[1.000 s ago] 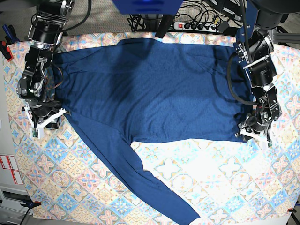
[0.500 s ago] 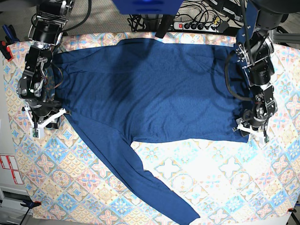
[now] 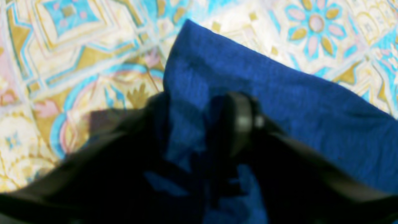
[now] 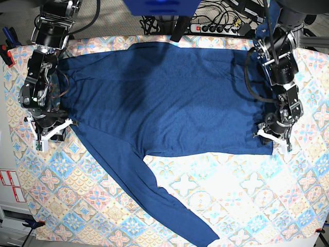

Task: Fold the T-shirt properly
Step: 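Release and move both grippers to the shirt's side edges mid-body, then grasp the side edges with both grippers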

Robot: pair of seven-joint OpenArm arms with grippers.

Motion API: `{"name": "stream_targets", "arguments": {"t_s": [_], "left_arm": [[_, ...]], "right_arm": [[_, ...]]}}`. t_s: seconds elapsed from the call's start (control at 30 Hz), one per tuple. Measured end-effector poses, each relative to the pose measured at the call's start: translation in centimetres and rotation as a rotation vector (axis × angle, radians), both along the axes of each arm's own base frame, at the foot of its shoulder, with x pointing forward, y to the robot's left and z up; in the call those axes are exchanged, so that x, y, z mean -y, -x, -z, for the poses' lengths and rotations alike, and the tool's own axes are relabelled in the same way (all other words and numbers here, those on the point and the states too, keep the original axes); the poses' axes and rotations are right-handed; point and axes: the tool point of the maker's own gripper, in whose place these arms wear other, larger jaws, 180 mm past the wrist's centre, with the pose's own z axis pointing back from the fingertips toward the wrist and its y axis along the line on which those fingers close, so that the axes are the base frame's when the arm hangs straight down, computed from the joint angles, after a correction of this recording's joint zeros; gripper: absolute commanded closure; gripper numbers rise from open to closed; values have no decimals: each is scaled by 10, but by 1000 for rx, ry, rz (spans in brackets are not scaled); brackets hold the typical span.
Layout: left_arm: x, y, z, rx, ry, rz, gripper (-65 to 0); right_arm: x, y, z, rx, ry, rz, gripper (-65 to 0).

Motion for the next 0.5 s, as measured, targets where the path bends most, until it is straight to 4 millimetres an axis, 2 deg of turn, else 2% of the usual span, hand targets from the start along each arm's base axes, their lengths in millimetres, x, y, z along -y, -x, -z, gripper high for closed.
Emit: {"name": "stream_targets", "arguments": {"t_s": [0.2, 0.4, 0.5], "left_arm": [[-1, 4, 0, -8, -13, 8, 0], [-3, 10, -5, -10, -43, 25, 0], [3, 13, -9, -1, -54, 38, 0]], "right_arm": [[0, 0, 0, 1, -1, 0, -151], [0, -2, 0, 2, -2, 1, -151], [0, -7, 8, -14, -25, 10, -153]]}}
